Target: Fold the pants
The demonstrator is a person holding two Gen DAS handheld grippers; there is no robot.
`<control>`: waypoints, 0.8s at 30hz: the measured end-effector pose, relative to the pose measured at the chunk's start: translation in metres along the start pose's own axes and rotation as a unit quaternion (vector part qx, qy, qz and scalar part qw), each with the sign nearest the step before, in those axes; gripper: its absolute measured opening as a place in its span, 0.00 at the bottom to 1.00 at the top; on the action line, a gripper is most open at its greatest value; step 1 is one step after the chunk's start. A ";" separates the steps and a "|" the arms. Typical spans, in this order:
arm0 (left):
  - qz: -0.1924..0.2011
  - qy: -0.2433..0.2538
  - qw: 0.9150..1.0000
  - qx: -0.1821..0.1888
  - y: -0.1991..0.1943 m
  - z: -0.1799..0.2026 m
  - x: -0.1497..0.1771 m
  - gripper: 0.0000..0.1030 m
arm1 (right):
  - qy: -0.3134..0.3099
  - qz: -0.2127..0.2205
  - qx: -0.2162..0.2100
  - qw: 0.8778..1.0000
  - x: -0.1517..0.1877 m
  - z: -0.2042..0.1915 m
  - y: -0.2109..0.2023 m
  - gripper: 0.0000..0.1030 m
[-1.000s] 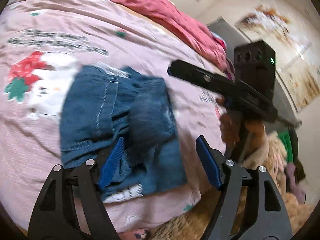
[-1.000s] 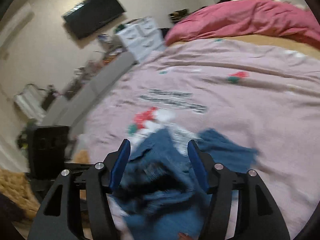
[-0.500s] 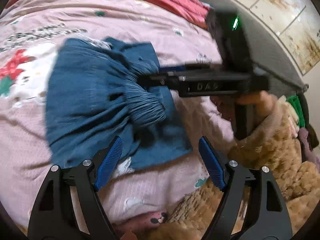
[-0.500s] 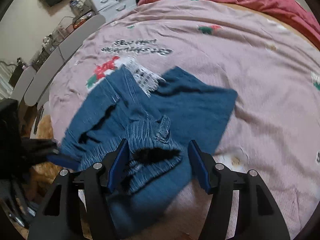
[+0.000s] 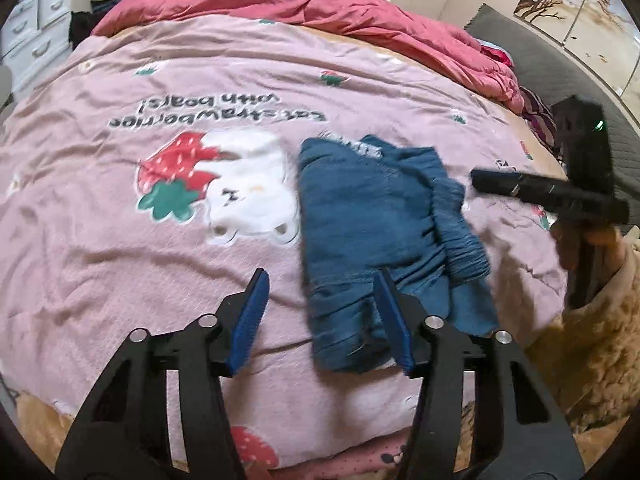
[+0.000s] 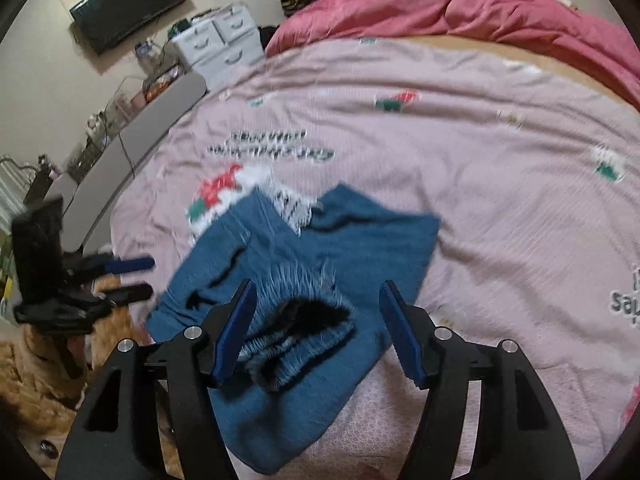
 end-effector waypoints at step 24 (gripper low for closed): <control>-0.033 0.110 0.992 0.045 0.018 0.061 0.037 0.22 | -0.096 -0.131 0.029 0.986 -0.033 -0.037 0.108 0.32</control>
Point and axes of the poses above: each gripper's, at about its wrist camera, not at the fingertips, and y roughly the way its jaws point, z to its right, x to its underside, the point moved 5 cm from there along y, roughly the way its jaws point, and after that the axes turned 8 degrees about -x, right-handed, at the moved point
